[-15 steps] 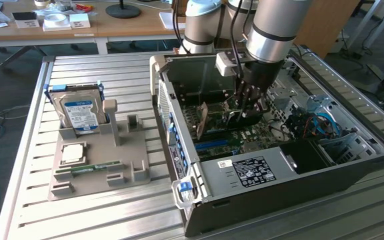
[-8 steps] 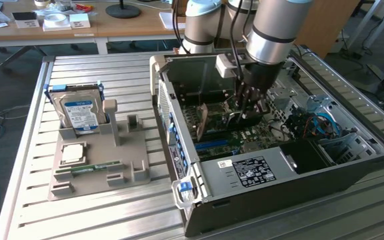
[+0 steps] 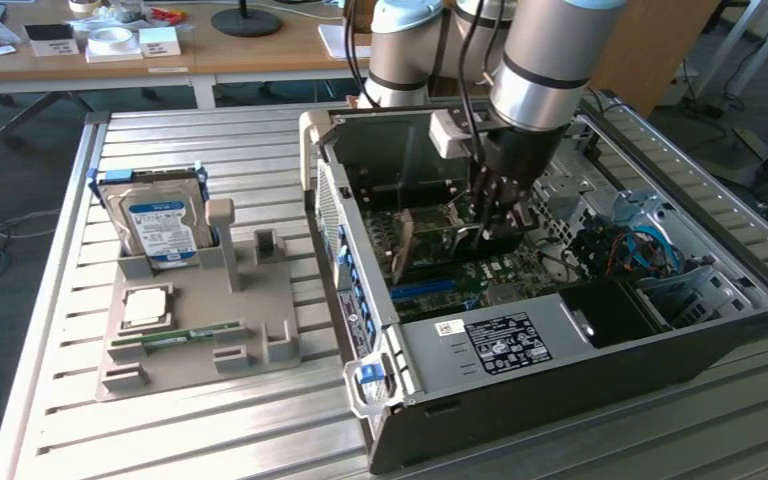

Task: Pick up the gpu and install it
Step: 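Insert the gpu into the slot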

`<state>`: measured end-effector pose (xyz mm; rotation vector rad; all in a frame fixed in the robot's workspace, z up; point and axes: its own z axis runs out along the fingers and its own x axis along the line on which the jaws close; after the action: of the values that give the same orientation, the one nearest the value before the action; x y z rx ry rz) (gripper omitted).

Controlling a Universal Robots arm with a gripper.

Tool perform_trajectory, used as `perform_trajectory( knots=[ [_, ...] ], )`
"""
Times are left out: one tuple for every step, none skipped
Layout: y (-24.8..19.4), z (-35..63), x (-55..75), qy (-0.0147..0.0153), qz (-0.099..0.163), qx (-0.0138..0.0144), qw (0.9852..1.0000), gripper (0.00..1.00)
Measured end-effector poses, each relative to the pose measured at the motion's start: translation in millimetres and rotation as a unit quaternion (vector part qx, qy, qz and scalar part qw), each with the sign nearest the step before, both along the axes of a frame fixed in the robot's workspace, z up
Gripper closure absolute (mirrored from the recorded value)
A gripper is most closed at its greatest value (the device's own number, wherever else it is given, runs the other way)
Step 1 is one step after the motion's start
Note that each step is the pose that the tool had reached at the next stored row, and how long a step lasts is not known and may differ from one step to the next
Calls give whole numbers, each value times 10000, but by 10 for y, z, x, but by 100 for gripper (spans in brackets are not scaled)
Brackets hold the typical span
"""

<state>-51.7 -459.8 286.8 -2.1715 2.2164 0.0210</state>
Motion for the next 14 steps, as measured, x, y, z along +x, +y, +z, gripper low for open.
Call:
perform_trajectory(
  knots=[
    [0, 0, -8, 0, 0, 0, 10000, 73],
    [-1, 0, -15, 0, 0, -1, 10000, 73],
    [-1, 0, -24, 0, 0, -1, 10000, 73],
    [-1, 0, -32, 0, 0, 0, 10000, 73],
    [-1, 0, -41, 0, 0, -1, 10000, 73],
    [-1, -1, -51, 0, 0, 0, 10000, 73],
    [-2, 0, -58, 1, 0, -1, 10000, 73],
    [-8, 0, -58, 1, 1, -1, 10000, 73],
    [-19, 0, -58, 1, 1, -1, 10000, 73],
    [-30, 0, -59, 1, 0, -1, 10000, 73],
    [-36, -1, -59, 1, 0, -1, 10000, 73],
    [-39, -3, -61, 0, -1, 0, 10000, 73],
    [-39, -9, -63, 0, 0, 1, 10000, 73],
    [-39, -18, -66, 0, 0, 0, 10000, 73]
  ],
)
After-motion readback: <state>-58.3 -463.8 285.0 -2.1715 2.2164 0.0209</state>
